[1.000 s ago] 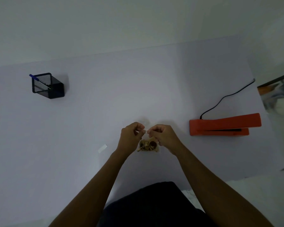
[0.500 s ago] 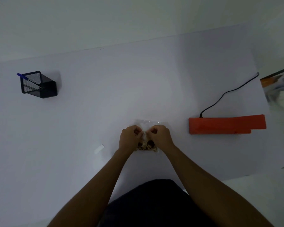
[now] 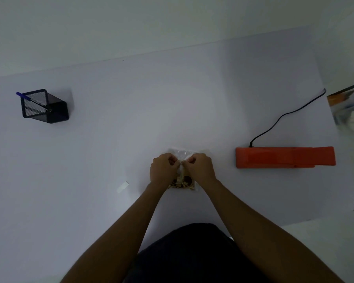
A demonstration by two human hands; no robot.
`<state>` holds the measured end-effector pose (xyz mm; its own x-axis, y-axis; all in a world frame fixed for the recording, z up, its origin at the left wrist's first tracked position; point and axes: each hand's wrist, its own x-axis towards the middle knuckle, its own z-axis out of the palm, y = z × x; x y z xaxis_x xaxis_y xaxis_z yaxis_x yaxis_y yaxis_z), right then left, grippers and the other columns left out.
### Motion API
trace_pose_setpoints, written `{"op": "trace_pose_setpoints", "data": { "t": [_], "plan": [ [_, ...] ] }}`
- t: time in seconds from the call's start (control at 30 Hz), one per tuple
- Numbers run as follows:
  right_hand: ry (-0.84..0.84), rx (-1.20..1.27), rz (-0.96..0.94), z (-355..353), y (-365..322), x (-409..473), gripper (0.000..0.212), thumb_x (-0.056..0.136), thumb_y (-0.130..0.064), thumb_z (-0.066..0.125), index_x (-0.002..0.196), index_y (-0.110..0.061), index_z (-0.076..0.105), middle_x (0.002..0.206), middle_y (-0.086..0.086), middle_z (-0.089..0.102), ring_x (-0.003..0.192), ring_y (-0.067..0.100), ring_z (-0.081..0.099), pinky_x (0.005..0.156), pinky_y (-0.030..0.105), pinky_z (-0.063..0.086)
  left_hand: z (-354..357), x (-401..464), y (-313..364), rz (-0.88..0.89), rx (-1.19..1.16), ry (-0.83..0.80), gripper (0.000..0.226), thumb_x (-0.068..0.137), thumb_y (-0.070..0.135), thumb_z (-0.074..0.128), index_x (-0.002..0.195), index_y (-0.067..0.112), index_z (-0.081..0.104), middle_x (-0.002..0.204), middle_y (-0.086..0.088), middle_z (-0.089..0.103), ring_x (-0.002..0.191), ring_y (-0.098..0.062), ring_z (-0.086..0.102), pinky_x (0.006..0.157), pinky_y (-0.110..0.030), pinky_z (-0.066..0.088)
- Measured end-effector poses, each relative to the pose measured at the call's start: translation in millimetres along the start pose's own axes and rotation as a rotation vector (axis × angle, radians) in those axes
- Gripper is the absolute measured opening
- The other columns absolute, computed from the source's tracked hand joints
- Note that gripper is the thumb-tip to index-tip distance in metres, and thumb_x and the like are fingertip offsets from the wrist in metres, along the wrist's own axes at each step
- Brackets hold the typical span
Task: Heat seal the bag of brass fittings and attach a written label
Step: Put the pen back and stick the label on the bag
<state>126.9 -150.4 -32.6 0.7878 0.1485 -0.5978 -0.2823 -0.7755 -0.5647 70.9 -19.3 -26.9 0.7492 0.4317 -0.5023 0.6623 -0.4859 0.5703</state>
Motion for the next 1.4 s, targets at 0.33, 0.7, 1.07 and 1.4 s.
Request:
{"op": "trace_pose_setpoints", "data": {
  "t": [0.33, 0.7, 1.07, 1.4],
  "plan": [
    [0.034, -0.049, 0.051, 3.7, -0.5, 0.0, 0.026, 0.083, -0.032, 0.074, 0.072, -0.012, 0.064, 0.070, 0.000, 0.066, 0.063, 0.017, 0.064, 0.056, 0.031, 0.054, 4.9, -0.6, 1.4, -0.016, 0.036, 0.034, 0.006, 0.083, 0.026, 0.068, 0.079, 0.023, 0.068, 0.072, 0.010, 0.067, 0.067, -0.008, 0.063, 0.063, -0.030, 0.056],
    [0.052, 0.040, 0.058, -7.5, 5.7, 4.7, 0.033, 0.079, -0.023, 0.083, 0.075, -0.015, 0.052, 0.073, 0.001, 0.057, 0.060, 0.013, 0.048, 0.051, 0.025, 0.038, -8.0, 8.6, -8.4, -0.090, 0.027, 0.005, 0.020, 0.076, 0.041, 0.079, 0.078, 0.025, 0.068, 0.071, 0.011, 0.066, 0.068, -0.005, 0.061, 0.058, -0.024, 0.045],
    [0.071, 0.111, 0.058, -6.5, 7.4, 1.7, 0.037, 0.079, -0.017, 0.083, 0.077, -0.018, 0.046, 0.071, -0.004, 0.050, 0.057, 0.008, 0.042, 0.051, 0.023, 0.036, -1.1, 3.3, 0.3, -0.085, 0.133, 0.055, 0.045, 0.077, 0.063, 0.068, 0.070, 0.023, 0.050, 0.064, 0.007, 0.056, 0.059, -0.014, 0.054, 0.052, -0.027, 0.036],
    [0.083, 0.115, 0.044, -5.4, 10.6, 3.1, 0.033, 0.079, -0.016, 0.082, 0.079, -0.016, 0.049, 0.072, -0.001, 0.052, 0.060, 0.012, 0.044, 0.056, 0.026, 0.041, -4.8, 10.9, -6.5, -0.084, 0.138, 0.011, 0.033, 0.083, 0.050, 0.071, 0.076, 0.021, 0.057, 0.069, 0.008, 0.060, 0.066, -0.014, 0.057, 0.052, -0.025, 0.035]
  ]
}}
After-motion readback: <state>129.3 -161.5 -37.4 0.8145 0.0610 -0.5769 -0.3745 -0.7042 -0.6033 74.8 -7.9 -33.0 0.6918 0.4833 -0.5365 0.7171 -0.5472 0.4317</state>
